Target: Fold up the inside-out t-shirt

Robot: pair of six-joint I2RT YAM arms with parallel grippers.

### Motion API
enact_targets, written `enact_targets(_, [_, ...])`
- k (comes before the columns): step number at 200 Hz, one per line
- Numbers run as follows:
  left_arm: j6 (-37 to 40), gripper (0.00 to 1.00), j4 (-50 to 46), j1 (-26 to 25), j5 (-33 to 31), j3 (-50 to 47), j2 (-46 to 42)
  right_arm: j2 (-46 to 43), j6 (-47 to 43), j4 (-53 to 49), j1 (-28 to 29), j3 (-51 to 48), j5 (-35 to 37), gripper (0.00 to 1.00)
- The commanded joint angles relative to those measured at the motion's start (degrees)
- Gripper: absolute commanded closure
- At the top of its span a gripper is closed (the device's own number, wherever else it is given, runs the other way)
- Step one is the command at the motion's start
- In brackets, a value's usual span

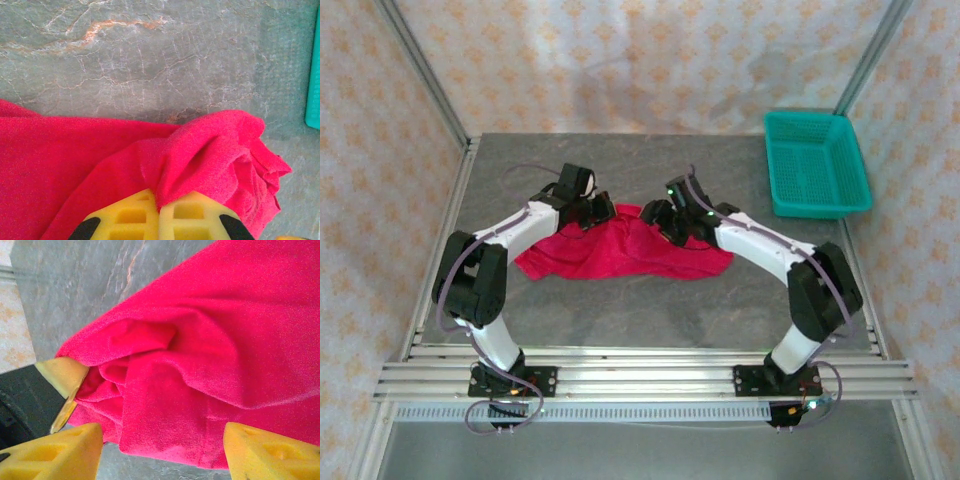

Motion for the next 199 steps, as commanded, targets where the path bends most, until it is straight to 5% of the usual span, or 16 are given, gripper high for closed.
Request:
enact_targets(1, [-0.5,1.0,0.3,-0.1,0.4,-0.2,-1.3,4.2,0.3,-0.1,2.2,3.9,0.3,0.34])
enact_targets(39, [-0.6,1.0,0.5,-0.1,0.3,-1.1,-1.6,11.6,1.0,0.0,3.3,8.5,0.3,0.36])
enact_targets(62, [-0.1,1.0,-0.4,-0.1,-0.3,-0.7,-1.7,12.6,0.4,-1.9,3.0,9.8,0.4,0.86])
enact_targets(73, [0.5,1.0,-1.8,0.0,-1.3,0.1,-1.6,10.2,-0.6,-2.7,2.6,8.9,1.1,1.0])
enact_targets(109, [0.9,1.0,-3.7,0.4,-3.3,1.7,-1.8,-6.2,-10.7,-9.6,-0.3,3.4,8.1,1.0])
enact_targets(147, [-0.7,1.0,-1.1,0.1,-2.2,0.4,-1.4,-25.3,-12.9,-10.9,-4.2,-16.1,12.7,1.0])
enact_targets(173, [-3.0,1.0,3.1,-3.3,-1.9,-2.2,-1.3,-24.6,-8.0,-3.8,-4.2,-28.1,8.3,1.0])
enact_targets(199, [-3.3,1.0,3.8,-8.7,-2.2,-2.2,0.8,-19.8,-8.0,-3.2,-4.1,-28.6,8.0,0.97])
